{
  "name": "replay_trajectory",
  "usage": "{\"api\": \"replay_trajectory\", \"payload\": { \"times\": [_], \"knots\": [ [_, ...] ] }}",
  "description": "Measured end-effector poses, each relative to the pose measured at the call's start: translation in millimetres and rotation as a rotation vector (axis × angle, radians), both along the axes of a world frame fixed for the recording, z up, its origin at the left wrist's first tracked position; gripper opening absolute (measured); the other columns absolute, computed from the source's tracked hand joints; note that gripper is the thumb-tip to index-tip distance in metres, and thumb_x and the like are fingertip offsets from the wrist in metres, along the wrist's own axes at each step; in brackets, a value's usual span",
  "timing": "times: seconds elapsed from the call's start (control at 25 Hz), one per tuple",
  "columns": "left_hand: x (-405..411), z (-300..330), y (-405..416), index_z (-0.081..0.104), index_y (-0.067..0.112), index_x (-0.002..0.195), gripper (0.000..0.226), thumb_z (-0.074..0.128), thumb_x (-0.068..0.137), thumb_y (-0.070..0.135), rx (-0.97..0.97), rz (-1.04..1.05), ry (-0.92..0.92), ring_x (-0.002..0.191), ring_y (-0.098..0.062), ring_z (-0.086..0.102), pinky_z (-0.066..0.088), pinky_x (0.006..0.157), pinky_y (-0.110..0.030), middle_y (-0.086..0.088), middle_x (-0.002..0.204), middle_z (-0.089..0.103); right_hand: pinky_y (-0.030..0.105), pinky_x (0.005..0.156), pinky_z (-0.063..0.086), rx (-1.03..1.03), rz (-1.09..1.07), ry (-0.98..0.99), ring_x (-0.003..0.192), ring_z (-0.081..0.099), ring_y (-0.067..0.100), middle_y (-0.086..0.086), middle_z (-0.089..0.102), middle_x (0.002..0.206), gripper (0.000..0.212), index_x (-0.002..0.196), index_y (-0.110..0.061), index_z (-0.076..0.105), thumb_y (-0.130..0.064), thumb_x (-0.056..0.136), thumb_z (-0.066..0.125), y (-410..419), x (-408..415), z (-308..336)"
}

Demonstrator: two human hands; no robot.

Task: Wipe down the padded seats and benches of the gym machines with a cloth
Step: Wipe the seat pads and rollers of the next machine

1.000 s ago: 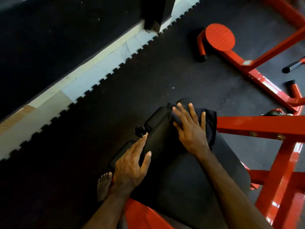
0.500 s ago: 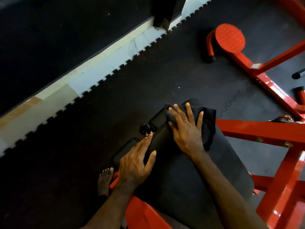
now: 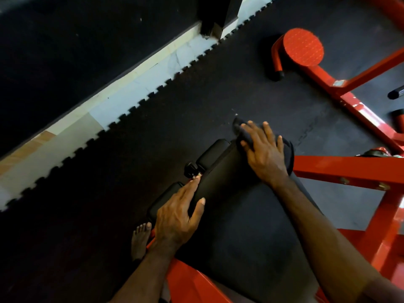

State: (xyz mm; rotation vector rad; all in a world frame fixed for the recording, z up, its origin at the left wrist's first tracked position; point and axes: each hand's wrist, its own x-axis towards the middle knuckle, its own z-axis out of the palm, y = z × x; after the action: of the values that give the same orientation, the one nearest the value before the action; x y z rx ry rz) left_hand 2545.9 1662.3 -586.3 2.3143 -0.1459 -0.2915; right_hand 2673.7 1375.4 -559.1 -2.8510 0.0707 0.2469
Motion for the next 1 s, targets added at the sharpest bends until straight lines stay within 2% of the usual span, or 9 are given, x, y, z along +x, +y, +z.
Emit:
{"api": "replay_trajectory", "payload": {
  "times": [0.12,0.2,0.36,0.44,0.52,0.6,0.76,0.92,1.0],
  "knots": [
    [0.5,1.5,-0.6,0.028,0.044,0.164,0.061,0.039,0.106,0.060,-0.006,-0.006,0.003,0.144,0.001,0.043,0.043,0.107,-0.022,0.018,0.163,0.042,0.070,0.123,0.014,0.094,-0.227,0.055,0.161,0.011,0.032,-0.011,0.016,0.174,0.057,0.162,-0.045,0.016,-0.057,0.109,0.034,-1.7,-2.7,3.3],
    [-1.0,2.5,-0.7,0.029,0.043,0.164,0.061,0.038,0.105,0.061,-0.013,-0.002,0.000,0.144,0.001,0.043,0.040,0.105,-0.020,0.018,0.162,0.042,0.068,0.124,0.013,0.103,-0.321,0.042,0.161,0.013,0.031,-0.009,0.015,0.175,0.059,0.163,-0.044,0.014,-0.059,0.109,0.032,-3.0,-22.2,2.9],
    [-1.5,3.0,-1.9,0.031,0.043,0.163,0.060,0.041,0.106,0.059,-0.012,0.007,-0.004,0.146,0.003,0.041,0.043,0.109,-0.022,0.018,0.162,0.043,0.066,0.125,0.016,0.095,-0.490,-0.012,0.158,0.025,0.028,-0.003,0.030,0.171,0.059,0.164,-0.041,0.019,-0.060,0.109,0.030,-19.5,-69.2,0.7],
    [-1.3,1.0,-1.9,0.032,0.042,0.163,0.060,0.042,0.106,0.058,-0.009,0.003,-0.010,0.146,0.003,0.041,0.043,0.109,-0.022,0.018,0.162,0.043,0.066,0.124,0.014,0.092,-0.564,-0.023,0.156,0.027,0.028,-0.001,0.035,0.168,0.057,0.164,-0.037,0.024,-0.055,0.110,0.033,-15.0,-54.1,-0.6],
    [-1.4,1.4,-2.6,0.032,0.042,0.163,0.060,0.042,0.106,0.057,-0.001,0.005,-0.012,0.145,0.003,0.042,0.042,0.107,-0.021,0.018,0.162,0.043,0.067,0.124,0.014,0.100,-0.528,-0.043,0.157,0.027,0.027,-0.003,0.034,0.168,0.055,0.162,-0.038,0.027,-0.052,0.110,0.035,-1.2,-27.0,-0.7],
    [-0.1,1.1,-2.5,0.031,0.041,0.163,0.060,0.040,0.106,0.058,-0.001,0.006,0.004,0.144,0.000,0.045,0.044,0.105,-0.023,0.017,0.162,0.044,0.069,0.125,0.007,0.095,-0.376,-0.051,0.160,0.017,0.025,-0.008,0.025,0.172,0.054,0.162,-0.041,0.027,-0.051,0.109,0.037,14.3,-15.0,-1.4],
    [-1.1,1.3,-3.8,0.030,0.041,0.163,0.061,0.039,0.105,0.057,0.030,-0.031,0.007,0.140,-0.009,0.051,0.051,0.102,-0.034,0.013,0.158,0.048,0.067,0.127,0.000,0.018,-0.182,-0.104,0.163,0.001,0.019,-0.016,0.015,0.174,0.056,0.163,-0.039,0.029,-0.048,0.109,0.039,45.7,-69.8,0.3],
    [-1.1,7.3,-8.2,0.030,0.040,0.163,0.060,0.036,0.106,0.057,0.057,-0.037,0.058,0.135,-0.016,0.055,0.048,0.098,-0.034,0.008,0.157,0.049,0.065,0.127,-0.001,0.132,-0.345,-0.098,0.163,-0.002,0.015,-0.016,0.015,0.174,0.056,0.164,-0.036,0.029,-0.047,0.109,0.035,115.8,-158.7,9.4],
    [-1.8,8.0,-11.0,0.031,0.039,0.163,0.060,0.035,0.107,0.057,0.047,-0.049,0.050,0.135,-0.017,0.056,0.046,0.095,-0.032,0.008,0.157,0.049,0.064,0.128,0.000,0.224,-0.578,-0.145,0.163,0.001,0.012,-0.017,0.018,0.173,0.055,0.163,-0.035,0.030,-0.046,0.109,0.034,156.7,-200.5,16.9]
  ]
}}
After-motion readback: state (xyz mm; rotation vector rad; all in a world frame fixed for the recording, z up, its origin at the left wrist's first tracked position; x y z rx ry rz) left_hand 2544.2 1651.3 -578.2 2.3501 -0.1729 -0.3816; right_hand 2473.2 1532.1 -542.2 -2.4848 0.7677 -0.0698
